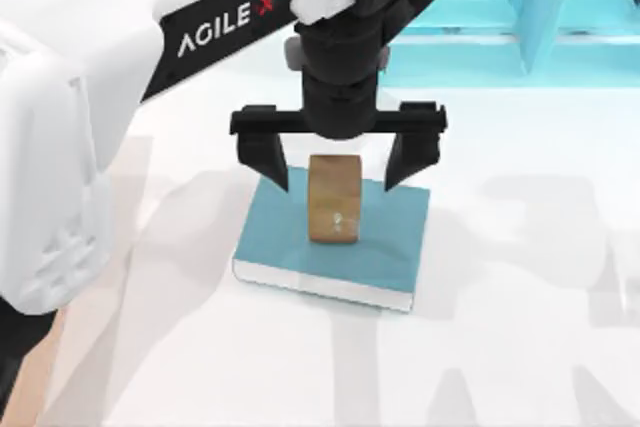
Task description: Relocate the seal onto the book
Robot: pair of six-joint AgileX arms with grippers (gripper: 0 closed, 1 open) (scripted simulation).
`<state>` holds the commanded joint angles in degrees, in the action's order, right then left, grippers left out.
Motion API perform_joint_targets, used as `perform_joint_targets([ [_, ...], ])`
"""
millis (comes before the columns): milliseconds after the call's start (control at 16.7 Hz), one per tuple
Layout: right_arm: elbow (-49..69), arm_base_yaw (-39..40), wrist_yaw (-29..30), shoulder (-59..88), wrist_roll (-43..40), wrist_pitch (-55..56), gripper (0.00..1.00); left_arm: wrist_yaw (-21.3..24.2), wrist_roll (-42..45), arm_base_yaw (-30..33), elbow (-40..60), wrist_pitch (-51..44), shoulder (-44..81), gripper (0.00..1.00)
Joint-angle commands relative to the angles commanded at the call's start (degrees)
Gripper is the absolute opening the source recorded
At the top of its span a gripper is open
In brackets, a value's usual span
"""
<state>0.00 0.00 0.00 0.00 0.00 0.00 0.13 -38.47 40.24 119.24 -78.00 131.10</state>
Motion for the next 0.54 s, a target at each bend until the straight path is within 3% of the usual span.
perform_joint_targets([
  [540,0.00,0.00,0.00,0.00,0.00,0.00,1.00,0.01,-0.04,-0.03,8.35,-7.43,0.95,1.00],
])
